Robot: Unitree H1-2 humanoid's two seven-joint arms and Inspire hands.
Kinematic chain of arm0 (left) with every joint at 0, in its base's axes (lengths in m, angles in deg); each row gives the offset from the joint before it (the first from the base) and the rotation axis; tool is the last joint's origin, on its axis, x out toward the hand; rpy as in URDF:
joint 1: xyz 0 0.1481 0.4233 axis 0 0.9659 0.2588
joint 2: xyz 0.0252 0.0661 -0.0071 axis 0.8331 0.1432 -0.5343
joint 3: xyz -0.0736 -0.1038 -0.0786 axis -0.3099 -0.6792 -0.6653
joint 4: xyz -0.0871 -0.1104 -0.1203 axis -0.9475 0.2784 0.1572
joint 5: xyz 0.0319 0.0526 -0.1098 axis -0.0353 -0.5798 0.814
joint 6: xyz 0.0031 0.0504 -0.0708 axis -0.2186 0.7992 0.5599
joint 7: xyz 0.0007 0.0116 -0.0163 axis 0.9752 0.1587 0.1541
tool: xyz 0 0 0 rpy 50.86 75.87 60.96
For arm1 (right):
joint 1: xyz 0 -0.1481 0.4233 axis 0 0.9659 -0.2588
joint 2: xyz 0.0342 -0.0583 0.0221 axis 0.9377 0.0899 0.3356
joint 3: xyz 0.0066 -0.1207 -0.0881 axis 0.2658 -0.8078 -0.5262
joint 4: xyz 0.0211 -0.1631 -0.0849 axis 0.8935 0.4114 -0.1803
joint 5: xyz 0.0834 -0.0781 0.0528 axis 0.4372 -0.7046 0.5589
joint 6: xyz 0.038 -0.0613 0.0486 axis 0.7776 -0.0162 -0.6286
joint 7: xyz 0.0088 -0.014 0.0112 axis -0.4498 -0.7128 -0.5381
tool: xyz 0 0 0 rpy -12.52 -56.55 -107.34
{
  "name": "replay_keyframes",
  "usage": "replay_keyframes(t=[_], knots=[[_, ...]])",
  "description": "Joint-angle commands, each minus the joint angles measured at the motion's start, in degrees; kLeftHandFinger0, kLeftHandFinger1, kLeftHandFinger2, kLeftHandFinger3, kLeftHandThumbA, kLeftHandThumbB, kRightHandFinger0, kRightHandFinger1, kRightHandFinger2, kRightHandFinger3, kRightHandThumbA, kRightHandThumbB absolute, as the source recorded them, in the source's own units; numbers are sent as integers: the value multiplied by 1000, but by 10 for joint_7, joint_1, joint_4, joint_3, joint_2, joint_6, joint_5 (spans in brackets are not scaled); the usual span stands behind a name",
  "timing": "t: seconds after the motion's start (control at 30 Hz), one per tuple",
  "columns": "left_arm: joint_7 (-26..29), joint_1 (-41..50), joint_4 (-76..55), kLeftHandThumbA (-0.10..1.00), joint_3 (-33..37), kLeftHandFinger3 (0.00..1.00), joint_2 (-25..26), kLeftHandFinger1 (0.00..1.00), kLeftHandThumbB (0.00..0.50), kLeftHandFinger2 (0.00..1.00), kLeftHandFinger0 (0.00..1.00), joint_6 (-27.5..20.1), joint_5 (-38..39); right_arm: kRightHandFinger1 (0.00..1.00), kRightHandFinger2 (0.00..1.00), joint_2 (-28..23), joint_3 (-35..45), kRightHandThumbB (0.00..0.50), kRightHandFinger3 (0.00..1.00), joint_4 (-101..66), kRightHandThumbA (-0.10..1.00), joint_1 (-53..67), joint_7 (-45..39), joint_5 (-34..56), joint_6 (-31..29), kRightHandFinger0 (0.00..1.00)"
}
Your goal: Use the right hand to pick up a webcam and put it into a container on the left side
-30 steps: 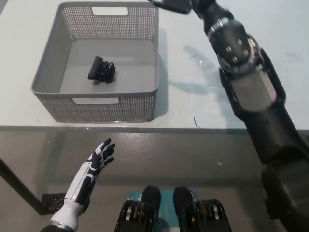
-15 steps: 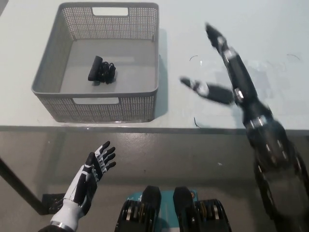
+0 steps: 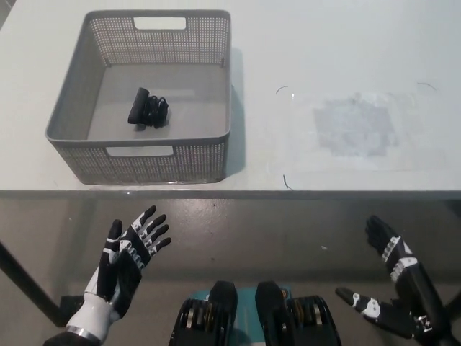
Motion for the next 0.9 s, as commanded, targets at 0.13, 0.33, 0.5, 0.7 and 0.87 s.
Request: replay_keyframes(t=[0.13,0.33,0.5,0.7,0.87], knots=[[9,-22,-28,1000,2,1000,14,1000,225,1000,1000,-48,-59,1000,1000,23,-8,248,1000,96,1000,-58,-33,60,-52,1000],[23,-30,-32,1000,9,1000,20,1000,115,1000,1000,-67,-115,1000,1000,35,-5,204,1000,137,1000,-80,-34,60,-44,1000],[62,-39,-5,1000,46,1000,48,1000,209,1000,1000,-128,-271,1000,1000,39,-9,170,1000,209,1000,-113,-23,24,-80,1000],[83,-35,-6,1000,60,1000,45,1000,168,1000,1000,-118,-312,1000,1000,25,-26,248,1000,219,1000,-123,-15,-25,-94,1000],[98,-24,-8,1000,67,1000,42,1000,138,1000,1000,-113,-339,1000,1000,26,-30,249,1000,221,1000,-126,-13,-33,-93,1000]])
